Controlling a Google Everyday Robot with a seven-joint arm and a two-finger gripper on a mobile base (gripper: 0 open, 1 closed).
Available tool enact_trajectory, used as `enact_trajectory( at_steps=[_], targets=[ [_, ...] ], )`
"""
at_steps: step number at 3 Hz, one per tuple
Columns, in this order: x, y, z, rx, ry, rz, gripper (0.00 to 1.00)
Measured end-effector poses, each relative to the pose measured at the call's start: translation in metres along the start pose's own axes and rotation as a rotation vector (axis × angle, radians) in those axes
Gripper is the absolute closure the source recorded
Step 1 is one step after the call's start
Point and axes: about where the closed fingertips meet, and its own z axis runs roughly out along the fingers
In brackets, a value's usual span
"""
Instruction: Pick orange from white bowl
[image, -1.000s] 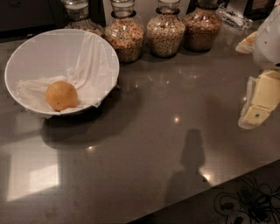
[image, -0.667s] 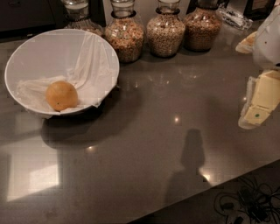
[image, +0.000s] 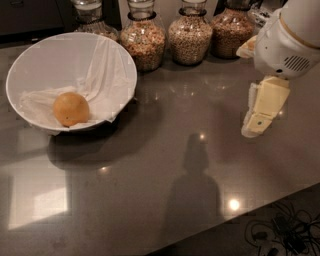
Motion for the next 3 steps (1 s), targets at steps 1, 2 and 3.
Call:
enact_trajectory(
  at_steps=[1,2,3],
  targets=[
    [-0.046,-0.017,0.010,0.011,-0.063,-0.115,0.00],
    [-0.046,-0.017,0.010,0.011,-0.063,-0.115,0.00],
    [-0.065,-0.020,0.023,0.008,-0.111,-0.141,0.00]
  ],
)
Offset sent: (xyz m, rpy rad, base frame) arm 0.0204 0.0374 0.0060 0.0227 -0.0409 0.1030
